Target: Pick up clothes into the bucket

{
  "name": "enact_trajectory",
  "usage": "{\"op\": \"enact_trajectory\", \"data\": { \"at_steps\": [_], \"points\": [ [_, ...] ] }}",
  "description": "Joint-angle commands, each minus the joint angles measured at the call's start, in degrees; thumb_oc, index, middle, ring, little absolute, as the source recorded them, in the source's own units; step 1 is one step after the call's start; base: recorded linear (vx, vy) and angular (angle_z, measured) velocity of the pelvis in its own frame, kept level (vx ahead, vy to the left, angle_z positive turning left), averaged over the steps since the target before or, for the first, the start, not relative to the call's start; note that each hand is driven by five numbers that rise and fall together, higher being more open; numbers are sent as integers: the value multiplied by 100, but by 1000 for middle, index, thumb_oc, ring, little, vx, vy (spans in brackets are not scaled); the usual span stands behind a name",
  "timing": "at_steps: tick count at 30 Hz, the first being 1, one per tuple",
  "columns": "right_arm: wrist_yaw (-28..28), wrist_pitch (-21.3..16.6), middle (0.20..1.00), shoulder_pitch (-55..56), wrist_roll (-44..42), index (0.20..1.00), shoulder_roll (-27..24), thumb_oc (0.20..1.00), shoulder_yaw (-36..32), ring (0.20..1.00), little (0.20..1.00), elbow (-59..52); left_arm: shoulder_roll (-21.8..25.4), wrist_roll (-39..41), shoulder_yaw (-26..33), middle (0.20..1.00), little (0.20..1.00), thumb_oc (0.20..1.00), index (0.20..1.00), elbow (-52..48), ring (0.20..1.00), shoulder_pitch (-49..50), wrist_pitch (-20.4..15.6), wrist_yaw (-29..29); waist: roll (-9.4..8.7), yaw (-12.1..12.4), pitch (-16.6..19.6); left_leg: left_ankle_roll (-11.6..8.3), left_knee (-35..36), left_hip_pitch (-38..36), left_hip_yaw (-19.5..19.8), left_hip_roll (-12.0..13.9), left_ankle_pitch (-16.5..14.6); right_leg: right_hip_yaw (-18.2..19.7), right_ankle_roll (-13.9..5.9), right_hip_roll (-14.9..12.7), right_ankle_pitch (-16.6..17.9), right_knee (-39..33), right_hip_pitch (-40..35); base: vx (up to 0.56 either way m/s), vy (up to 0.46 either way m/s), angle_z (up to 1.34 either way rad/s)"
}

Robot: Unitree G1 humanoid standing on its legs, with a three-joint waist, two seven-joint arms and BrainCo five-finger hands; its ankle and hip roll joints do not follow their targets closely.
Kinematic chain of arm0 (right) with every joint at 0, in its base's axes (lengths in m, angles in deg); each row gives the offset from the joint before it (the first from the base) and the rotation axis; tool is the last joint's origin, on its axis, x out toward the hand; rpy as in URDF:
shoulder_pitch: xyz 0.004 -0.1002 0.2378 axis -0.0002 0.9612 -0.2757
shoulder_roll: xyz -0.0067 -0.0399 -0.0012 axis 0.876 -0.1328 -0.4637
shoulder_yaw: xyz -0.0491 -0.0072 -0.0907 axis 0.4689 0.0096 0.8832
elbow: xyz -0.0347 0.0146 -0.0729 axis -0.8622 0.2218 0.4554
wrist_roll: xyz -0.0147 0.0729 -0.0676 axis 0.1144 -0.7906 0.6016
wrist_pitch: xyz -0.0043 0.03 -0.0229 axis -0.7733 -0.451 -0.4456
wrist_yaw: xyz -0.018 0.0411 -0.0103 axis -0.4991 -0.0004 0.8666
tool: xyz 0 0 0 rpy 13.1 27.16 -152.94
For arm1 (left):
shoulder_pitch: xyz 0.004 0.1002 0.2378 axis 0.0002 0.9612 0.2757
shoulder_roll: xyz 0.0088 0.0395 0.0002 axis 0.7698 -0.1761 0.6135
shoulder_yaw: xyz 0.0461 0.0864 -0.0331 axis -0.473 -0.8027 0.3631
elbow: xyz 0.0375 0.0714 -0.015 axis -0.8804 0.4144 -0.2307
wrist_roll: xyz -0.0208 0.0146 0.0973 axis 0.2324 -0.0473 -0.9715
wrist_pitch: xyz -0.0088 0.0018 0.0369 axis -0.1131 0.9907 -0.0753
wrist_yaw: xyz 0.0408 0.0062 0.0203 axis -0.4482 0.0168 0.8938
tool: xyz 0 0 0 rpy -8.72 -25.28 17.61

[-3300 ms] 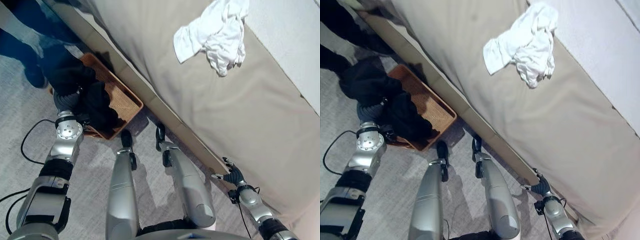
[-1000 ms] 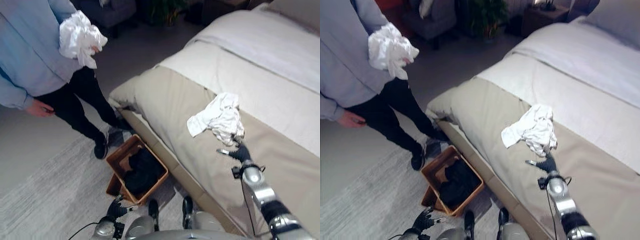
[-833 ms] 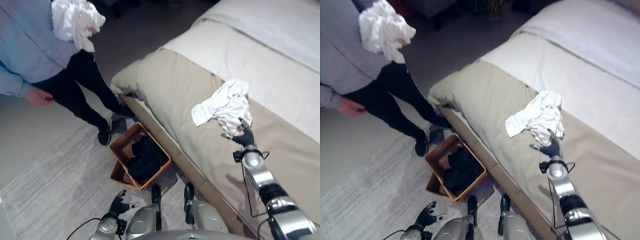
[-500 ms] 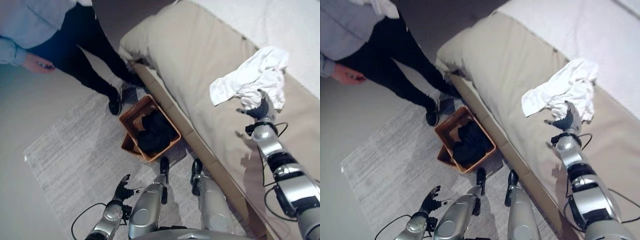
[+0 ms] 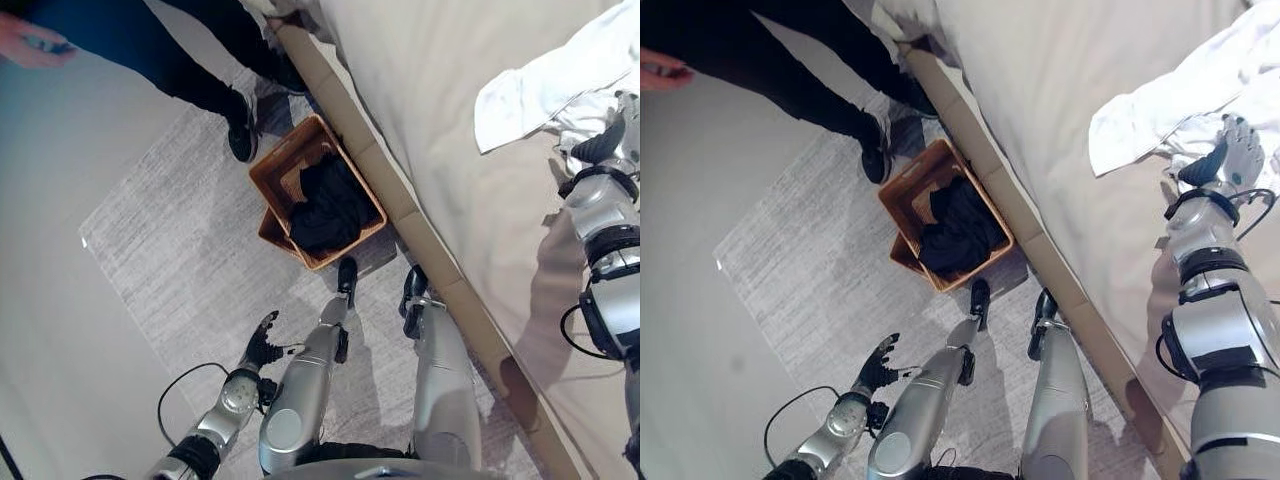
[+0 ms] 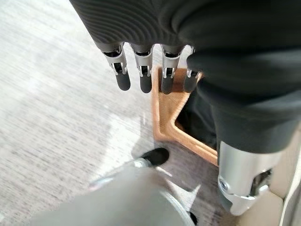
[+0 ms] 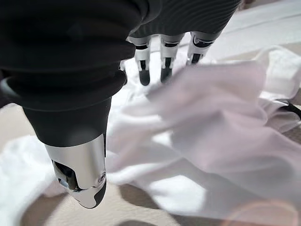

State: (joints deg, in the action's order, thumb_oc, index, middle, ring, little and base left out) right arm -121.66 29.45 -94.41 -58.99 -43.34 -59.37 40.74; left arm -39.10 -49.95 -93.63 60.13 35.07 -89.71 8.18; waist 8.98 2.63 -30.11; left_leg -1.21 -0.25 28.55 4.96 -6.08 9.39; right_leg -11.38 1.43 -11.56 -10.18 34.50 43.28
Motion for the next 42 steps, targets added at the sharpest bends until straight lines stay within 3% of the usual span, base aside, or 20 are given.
{"op": "enact_trajectory", "data": {
  "at_steps": [1, 4, 5, 6, 7, 15, 28, 30, 39, 42],
  "points": [
    [-286, 110, 1000, -531, 129, 1000, -822, 1000, 414, 1000, 1000, 288, 117, 193, -273, 1000, 1000, 1000, 1000, -218, 1000, -12, -145, 81, 190, -20, 32, -230, 53, -326, 305, 346, -278, 353, -619, -270, -163, 110, -293, -15, -6, 21],
    [63, 204, 1000, -901, 99, 1000, -1142, 1000, 661, 1000, 1000, 499, 160, 243, -447, 1000, 1000, 1000, 1000, -414, 1000, -116, -121, -35, 248, -26, 32, -252, 262, -226, 353, 327, -151, 327, -640, -340, -167, 143, -116, -9, -31, 13],
    [117, 188, 567, -1001, 11, 567, -1185, 567, 689, 567, 567, 512, 146, 272, -463, 1000, 1000, 1000, 1000, -425, 1000, -151, -114, -62, 257, -37, 32, -260, 304, -209, 378, 317, -125, 321, -638, -357, -175, 148, -97, -4, -35, 5],
    [120, 186, 448, -1013, 7, 448, -1187, 448, 700, 448, 448, 517, 142, 274, -463, 1000, 1000, 1000, 1000, -424, 1000, -155, -114, -64, 261, -40, 32, -260, 307, -207, 381, 316, -122, 319, -638, -359, -176, 150, -94, -1, -23, 7],
    [266, 172, 200, -1082, -115, 200, -1250, 200, 689, 200, 200, 560, 126, 300, -474, 1000, 1000, 1000, 1000, -438, 1000, -173, -94, -84, 265, -53, 32, -270, 329, -191, 395, 307, -106, 309, -638, -379, -173, 147, -86, -5, -23, 7],
    [1093, 70, 200, -1487, -753, 200, -1502, 200, 903, 200, 200, 749, 106, 425, -438, 1000, 1000, 1000, 1000, -381, 1000, -207, 61, -231, 247, -81, 32, -247, 263, -5, 385, 267, -128, 321, -666, -420, -96, 132, 89, -4, -11, 3],
    [1187, -181, 200, -1431, -1250, 200, -1624, 200, 799, 200, 200, 536, 142, 467, -141, 1000, 1000, 1000, 1000, -367, 1000, -285, 17, -322, 22, -92, 32, -233, -115, -86, 361, 259, -265, 367, -656, -320, 86, -105, -206, -2, 2, 0],
    [1022, -354, 200, -1664, -1432, 200, -1616, 200, 907, 200, 200, 52, 270, 437, 11, 1000, 1000, 1000, 1000, -388, 1000, -320, 4, -313, -116, -116, 32, -229, -290, -47, 283, 310, -223, 338, -619, -220, 399, -333, -331, -112, 71, -1],
    [677, -760, 200, -2461, -1464, 200, -1348, 200, 1564, 200, 200, -2059, 654, 571, 679, 1000, 1000, 1000, 1000, -312, 1000, -68, -152, -276, -851, -349, 32, -222, -847, -950, -239, 482, -794, 660, -748, 248, 867, -1258, -1640, 0, 63, -34],
    [660, -797, 200, -2528, -1431, 200, -1311, 200, 1592, 200, 200, -2434, 791, 664, 841, 1000, 1000, 1000, 1000, -473, 1000, 58, -214, -331, -1005, -399, 251, -199, -853, -1335, -434, 535, -945, 760, -811, 362, 1004, -1598, -2069, 69, 74, -60]
  ]
}}
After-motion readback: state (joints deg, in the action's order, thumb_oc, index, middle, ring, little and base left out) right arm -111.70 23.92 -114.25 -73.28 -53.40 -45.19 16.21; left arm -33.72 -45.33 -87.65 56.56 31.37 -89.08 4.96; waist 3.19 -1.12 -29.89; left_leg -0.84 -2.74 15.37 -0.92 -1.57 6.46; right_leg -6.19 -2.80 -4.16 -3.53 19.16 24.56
